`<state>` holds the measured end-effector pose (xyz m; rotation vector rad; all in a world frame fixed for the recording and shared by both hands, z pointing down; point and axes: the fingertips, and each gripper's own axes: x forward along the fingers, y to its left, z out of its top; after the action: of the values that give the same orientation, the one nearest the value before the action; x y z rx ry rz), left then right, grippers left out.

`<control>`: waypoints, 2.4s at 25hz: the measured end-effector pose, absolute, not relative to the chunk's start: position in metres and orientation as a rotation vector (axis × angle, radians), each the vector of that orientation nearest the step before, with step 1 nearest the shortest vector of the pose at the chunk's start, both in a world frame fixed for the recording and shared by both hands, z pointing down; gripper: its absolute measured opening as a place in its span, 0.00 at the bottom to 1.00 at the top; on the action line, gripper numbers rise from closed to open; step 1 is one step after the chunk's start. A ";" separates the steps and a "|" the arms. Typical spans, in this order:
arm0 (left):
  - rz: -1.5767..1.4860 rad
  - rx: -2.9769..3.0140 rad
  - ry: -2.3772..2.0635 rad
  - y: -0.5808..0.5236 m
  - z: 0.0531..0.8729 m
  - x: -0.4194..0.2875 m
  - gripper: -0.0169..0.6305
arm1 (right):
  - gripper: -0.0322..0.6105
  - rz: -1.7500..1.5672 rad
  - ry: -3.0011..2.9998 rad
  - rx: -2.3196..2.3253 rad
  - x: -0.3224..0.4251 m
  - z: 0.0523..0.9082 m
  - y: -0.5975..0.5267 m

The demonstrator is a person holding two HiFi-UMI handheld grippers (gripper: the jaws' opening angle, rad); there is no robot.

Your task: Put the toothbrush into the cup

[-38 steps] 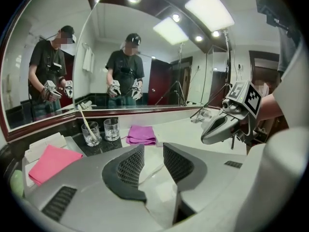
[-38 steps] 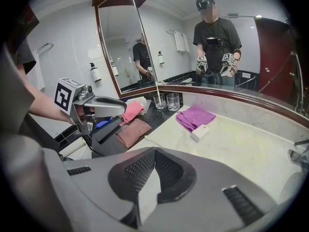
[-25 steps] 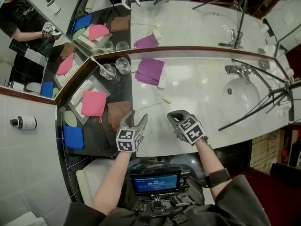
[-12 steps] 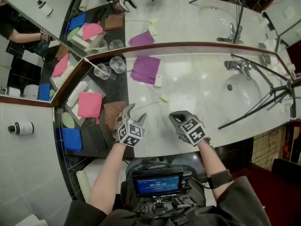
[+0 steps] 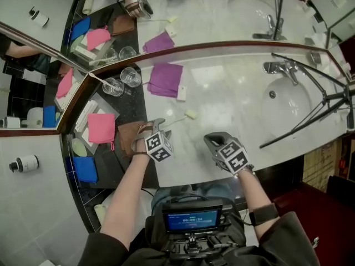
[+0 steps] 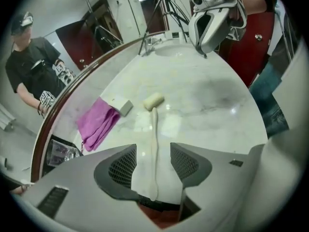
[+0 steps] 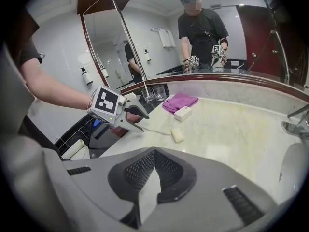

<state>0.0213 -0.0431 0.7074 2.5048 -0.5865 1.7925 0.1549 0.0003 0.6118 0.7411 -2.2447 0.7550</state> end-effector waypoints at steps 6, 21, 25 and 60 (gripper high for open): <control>1.897 2.415 -0.492 -0.050 0.736 0.014 0.30 | 0.06 0.793 -2.222 0.768 0.171 0.621 0.004; 2.030 2.415 -0.489 -0.055 0.726 0.003 0.09 | 0.06 0.798 -2.254 0.733 0.153 0.621 0.004; 2.195 2.452 -0.617 -0.084 0.696 -0.020 0.09 | 0.06 0.780 -2.279 0.706 0.135 0.618 0.001; 3.039 2.336 -0.878 -0.250 0.565 -0.184 0.10 | 0.06 0.587 -2.421 0.687 -0.053 0.573 -0.088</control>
<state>-0.1842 -0.2499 0.5646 2.3360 -0.8776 3.0395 -0.0528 -0.0875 0.5735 0.6874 -2.4210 0.5869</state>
